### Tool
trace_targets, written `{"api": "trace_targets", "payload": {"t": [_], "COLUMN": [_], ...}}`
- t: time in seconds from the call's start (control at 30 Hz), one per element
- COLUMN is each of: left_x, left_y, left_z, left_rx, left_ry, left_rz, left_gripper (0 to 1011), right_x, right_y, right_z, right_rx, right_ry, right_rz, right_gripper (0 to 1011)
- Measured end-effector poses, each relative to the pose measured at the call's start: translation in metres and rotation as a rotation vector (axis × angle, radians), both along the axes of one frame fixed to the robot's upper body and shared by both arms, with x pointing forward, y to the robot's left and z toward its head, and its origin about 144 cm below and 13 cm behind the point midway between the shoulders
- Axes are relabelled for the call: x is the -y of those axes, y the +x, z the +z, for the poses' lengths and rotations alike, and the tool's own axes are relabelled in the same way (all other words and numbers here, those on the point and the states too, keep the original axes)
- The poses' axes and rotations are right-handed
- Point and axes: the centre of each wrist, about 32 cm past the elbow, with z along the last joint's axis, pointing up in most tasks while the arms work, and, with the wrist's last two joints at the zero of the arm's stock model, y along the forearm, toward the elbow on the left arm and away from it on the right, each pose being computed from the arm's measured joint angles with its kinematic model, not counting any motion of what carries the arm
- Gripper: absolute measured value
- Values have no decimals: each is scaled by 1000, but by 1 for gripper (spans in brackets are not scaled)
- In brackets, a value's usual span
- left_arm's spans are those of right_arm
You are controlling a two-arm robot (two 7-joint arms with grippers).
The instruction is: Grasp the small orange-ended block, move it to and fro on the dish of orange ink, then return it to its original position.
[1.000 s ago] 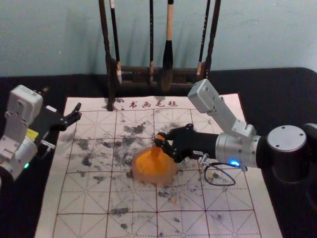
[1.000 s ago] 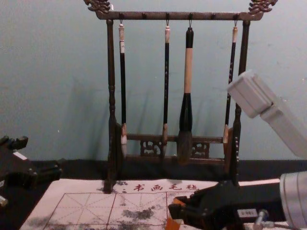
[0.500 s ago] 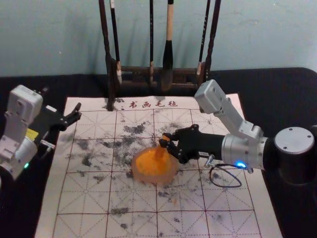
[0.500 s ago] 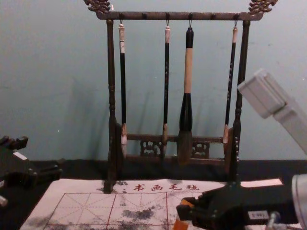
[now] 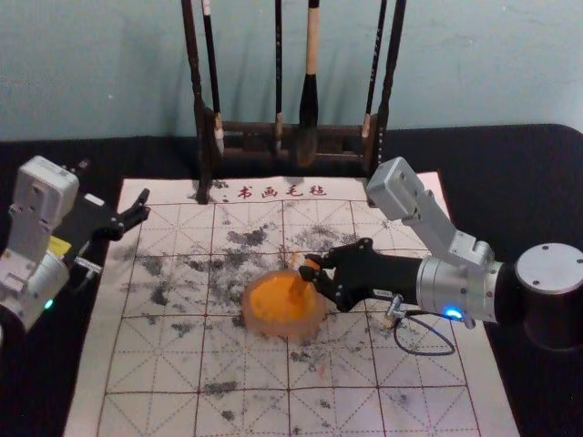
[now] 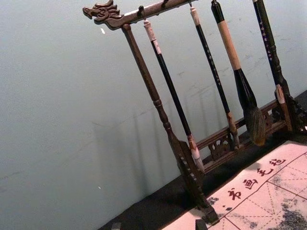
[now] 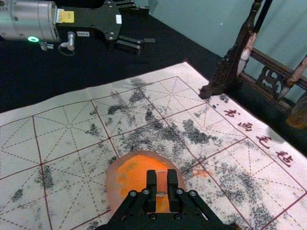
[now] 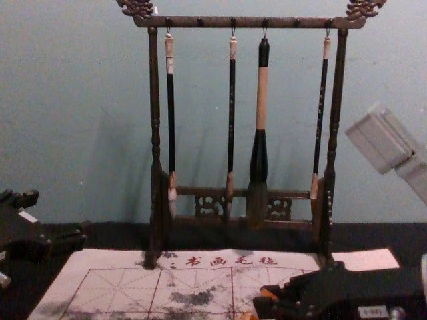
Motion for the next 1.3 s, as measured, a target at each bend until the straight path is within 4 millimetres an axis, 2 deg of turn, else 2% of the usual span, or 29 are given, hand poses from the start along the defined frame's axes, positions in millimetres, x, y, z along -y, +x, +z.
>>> {"api": "trace_targets", "payload": {"t": [0.8,1.3], "left_x": [0,0], "left_y": [0,0], "left_z": [0,0], "left_rx": [0,0], "left_ry": [0,0], "left_rz": [0,0], "left_gripper": [1001,1001], "right_x": [-3,-13], "right_y": [-8,-10], "right_z": [1,1], "right_rx": [-13,-20], "right_ry": [9,20], "right_rz": [33,55], "right_gripper": [138,138]}}
